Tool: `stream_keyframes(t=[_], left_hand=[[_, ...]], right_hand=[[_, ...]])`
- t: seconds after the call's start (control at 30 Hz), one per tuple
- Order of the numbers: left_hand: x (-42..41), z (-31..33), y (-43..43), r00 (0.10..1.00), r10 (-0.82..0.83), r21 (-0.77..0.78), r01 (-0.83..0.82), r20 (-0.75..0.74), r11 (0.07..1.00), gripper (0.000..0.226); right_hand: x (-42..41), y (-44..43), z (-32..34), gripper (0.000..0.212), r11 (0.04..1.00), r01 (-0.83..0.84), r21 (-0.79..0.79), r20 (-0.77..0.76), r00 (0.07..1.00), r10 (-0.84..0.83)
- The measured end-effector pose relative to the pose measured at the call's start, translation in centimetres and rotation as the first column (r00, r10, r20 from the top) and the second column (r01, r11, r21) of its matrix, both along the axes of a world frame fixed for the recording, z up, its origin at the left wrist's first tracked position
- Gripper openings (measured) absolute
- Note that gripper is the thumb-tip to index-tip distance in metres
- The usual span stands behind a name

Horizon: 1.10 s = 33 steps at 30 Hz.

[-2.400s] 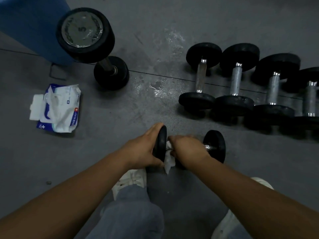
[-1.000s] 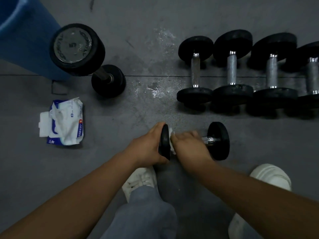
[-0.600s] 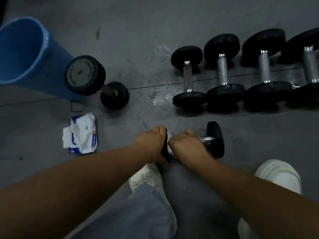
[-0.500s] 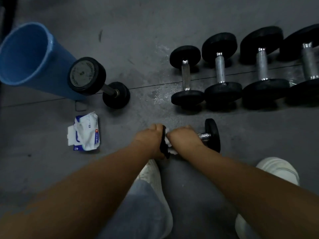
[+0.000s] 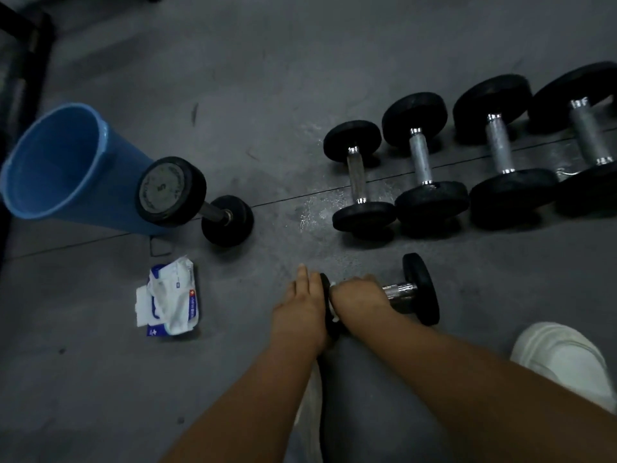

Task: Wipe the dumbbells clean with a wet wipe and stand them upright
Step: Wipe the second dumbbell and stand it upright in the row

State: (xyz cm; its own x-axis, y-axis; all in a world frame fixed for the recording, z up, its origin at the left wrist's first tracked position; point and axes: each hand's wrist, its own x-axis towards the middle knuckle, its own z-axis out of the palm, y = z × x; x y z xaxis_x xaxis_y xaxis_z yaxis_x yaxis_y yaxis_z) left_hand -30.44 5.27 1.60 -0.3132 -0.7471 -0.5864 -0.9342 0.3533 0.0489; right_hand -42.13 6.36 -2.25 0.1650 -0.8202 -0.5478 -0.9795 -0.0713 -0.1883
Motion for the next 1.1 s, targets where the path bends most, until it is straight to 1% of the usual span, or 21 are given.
stream_keyframes(t=[0.07,0.1,0.17,0.2,0.27,0.3,0.33,0.4,0.47,0.5,0.57,0.6,0.67,0.73,0.77,0.83,0.9,0.97,1.03,1.07,1.1], left_hand=[[-0.1,0.1,-1.1,0.999,-0.034,0.042,0.033,0.012,0.999,0.11],[0.0,0.1,-1.3,0.999,-0.032,0.05,0.032,-0.001,0.998,0.11],[0.1,-0.1,-1.2,0.999,-0.021,0.057,0.024,-0.048,0.998,0.106],[0.2,-0.1,-1.1,0.997,-0.019,0.061,0.023,-0.069,0.998,0.106],[0.3,-0.2,-0.7,0.996,-0.006,0.082,0.013,-0.085,0.997,0.11],[0.3,-0.2,-0.5,0.996,0.006,0.085,0.002,-0.092,0.996,0.11],[0.3,-0.3,-0.4,0.995,0.015,0.082,-0.007,-0.1,0.997,0.109],[0.4,-0.3,-0.2,0.993,0.031,0.083,-0.021,-0.113,0.996,0.106],[0.5,-0.4,-0.3,0.991,0.046,0.077,-0.037,-0.124,0.996,0.105],[0.5,-0.4,-0.4,0.991,0.047,0.075,-0.038,-0.125,0.996,0.105],[0.4,-0.3,-0.7,0.994,0.032,0.087,-0.023,-0.104,0.996,0.11],[0.4,-0.2,-0.8,0.996,0.027,0.094,-0.018,-0.091,0.995,0.112],[0.5,-0.2,-0.6,0.994,0.039,0.103,-0.029,-0.098,0.994,0.112],[0.5,-0.4,-0.4,0.99,0.058,0.092,-0.046,-0.127,0.995,0.105],[0.6,-0.5,-0.4,0.99,0.062,0.088,-0.051,-0.13,0.995,0.105],[0.5,-0.5,-0.6,0.991,0.057,0.097,-0.046,-0.118,0.994,0.11],[0.6,-0.6,-0.6,0.992,0.05,0.096,-0.038,-0.116,0.995,0.113],[0.7,-0.8,-0.2,0.99,0.065,0.108,-0.051,-0.126,0.993,0.115],[0.8,-1.1,-0.2,0.987,0.072,0.09,-0.059,-0.145,0.994,0.112],[0.8,-1.1,-0.4,0.987,0.064,0.078,-0.053,-0.15,0.996,0.108],[0.6,-0.9,-0.6,0.988,0.057,0.079,-0.046,-0.145,0.996,0.106]], right_hand=[[-0.4,0.5,0.4,0.029,0.998,-0.009,-0.065,0.023,1.0,0.01],[-0.7,1.0,0.4,0.028,0.992,-0.009,-0.125,0.042,0.999,0.015],[-1.0,1.5,0.5,0.022,0.988,-0.01,-0.152,0.056,0.998,0.019],[-0.9,1.4,0.4,0.019,0.993,0.022,-0.12,0.066,0.998,-0.014],[-0.5,0.6,0.3,0.018,0.993,0.115,0.017,0.07,0.991,-0.116],[-0.3,0.3,0.3,0.019,0.991,0.12,0.058,0.056,0.991,-0.123],[-0.1,0.3,0.4,0.02,0.996,0.081,0.04,0.034,0.996,-0.082],[-0.2,0.8,0.6,0.02,0.998,-0.03,-0.049,-0.001,1.0,0.03],[-0.6,0.8,0.7,0.02,0.993,-0.088,-0.076,-0.015,0.996,0.087],[-0.7,0.4,0.5,0.02,0.995,-0.088,-0.056,-0.014,0.996,0.088],[-0.4,-0.4,0.2,0.022,0.998,-0.039,0.039,-0.011,0.999,0.039],[-0.2,-0.7,0.1,0.023,0.998,-0.029,0.055,-0.011,1.0,0.029],[-0.2,-0.4,-0.2,0.023,0.997,-0.071,0.016,-0.002,0.997,0.071],[-0.8,0.2,0.0,0.022,0.993,-0.106,-0.044,0.025,0.994,0.107],[-0.9,0.2,0.1,0.023,0.994,-0.099,-0.037,0.037,0.994,0.101],[-0.6,-0.2,0.3,0.029,0.999,-0.046,0.028,0.043,0.998,0.044],[-0.2,-0.4,0.6,0.03,1.0,-0.007,0.03,0.038,0.999,0.006],[-0.7,0.3,0.6,0.03,0.999,-0.054,0.001,0.053,0.997,0.054],[-1.2,0.6,0.7,0.039,0.992,-0.108,-0.068,0.052,0.992,0.111],[-1.2,0.3,0.8,0.043,0.992,-0.106,-0.062,0.039,0.993,0.108],[-0.8,0.1,0.9,0.046,0.996,-0.081,-0.022,0.03,0.996,0.082]])
